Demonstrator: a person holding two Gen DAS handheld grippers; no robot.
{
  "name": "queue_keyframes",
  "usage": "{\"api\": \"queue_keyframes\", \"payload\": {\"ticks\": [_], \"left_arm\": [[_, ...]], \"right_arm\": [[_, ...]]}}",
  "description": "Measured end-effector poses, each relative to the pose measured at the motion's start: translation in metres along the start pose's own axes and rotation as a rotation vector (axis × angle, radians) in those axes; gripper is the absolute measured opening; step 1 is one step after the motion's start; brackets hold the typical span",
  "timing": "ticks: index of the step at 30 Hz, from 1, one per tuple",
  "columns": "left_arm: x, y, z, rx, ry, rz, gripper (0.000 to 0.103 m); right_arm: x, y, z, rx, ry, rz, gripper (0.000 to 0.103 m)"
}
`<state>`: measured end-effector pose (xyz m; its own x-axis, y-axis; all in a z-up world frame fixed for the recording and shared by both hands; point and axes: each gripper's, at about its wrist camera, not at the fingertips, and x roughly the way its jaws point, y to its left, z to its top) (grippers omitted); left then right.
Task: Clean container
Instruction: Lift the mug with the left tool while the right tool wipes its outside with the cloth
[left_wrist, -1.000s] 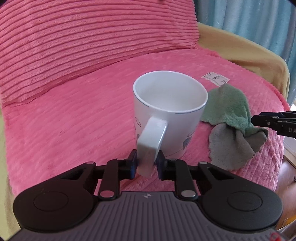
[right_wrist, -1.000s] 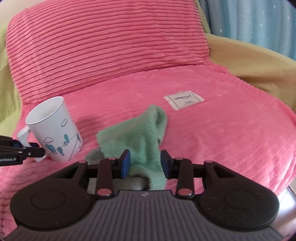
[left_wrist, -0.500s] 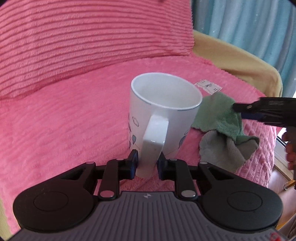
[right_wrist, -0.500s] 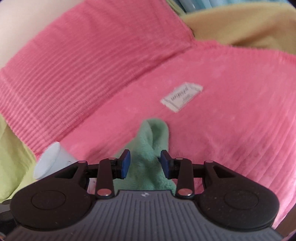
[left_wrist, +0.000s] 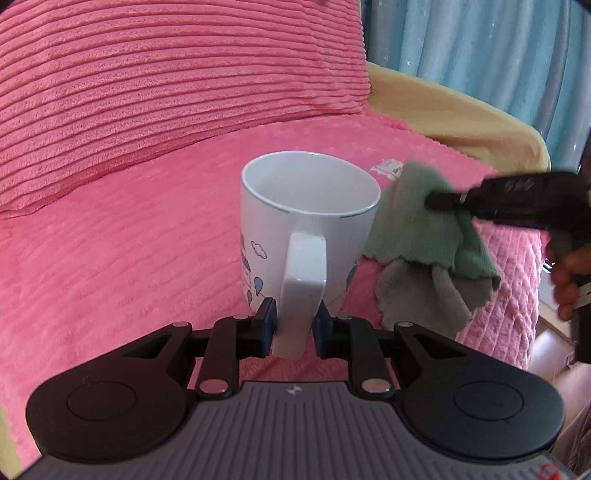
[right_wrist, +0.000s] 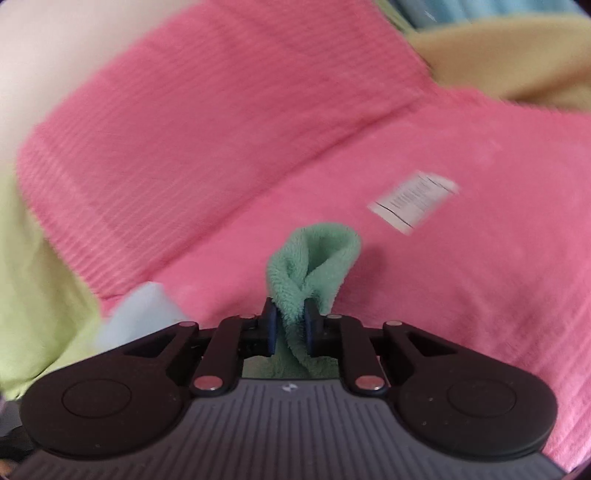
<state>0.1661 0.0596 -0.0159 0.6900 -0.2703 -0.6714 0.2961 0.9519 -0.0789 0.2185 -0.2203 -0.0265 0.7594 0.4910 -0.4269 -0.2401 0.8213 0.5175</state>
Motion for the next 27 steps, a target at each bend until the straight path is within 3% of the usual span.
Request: {"api": "queue_keyframes", "payload": {"ticks": [4, 6, 8, 15, 23, 27], "left_arm": [[-0.006, -0.006, -0.003, 0.022, -0.021, 0.016, 0.022], [-0.006, -0.008, -0.004, 0.034, -0.025, 0.029, 0.022], [-0.006, -0.01, -0.004, 0.042, -0.028, 0.04, 0.021], [-0.001, -0.013, -0.007, 0.072, -0.03, 0.069, 0.019], [0.002, -0.014, -0.008, 0.063, -0.022, 0.074, 0.02], [0.002, -0.01, -0.007, 0.036, -0.037, 0.086, 0.02]], "right_arm": [[-0.019, 0.033, -0.003, -0.055, -0.024, 0.27, 0.012], [-0.015, 0.051, -0.006, -0.071, 0.025, 0.412, 0.012], [-0.003, 0.067, -0.011, -0.081, 0.088, 0.479, 0.012], [0.044, 0.081, -0.016, -0.031, 0.229, 0.456, 0.009], [0.045, 0.076, -0.015, -0.009, 0.305, 0.427, 0.007], [0.035, 0.072, -0.012, -0.068, 0.296, 0.31, 0.008]]}}
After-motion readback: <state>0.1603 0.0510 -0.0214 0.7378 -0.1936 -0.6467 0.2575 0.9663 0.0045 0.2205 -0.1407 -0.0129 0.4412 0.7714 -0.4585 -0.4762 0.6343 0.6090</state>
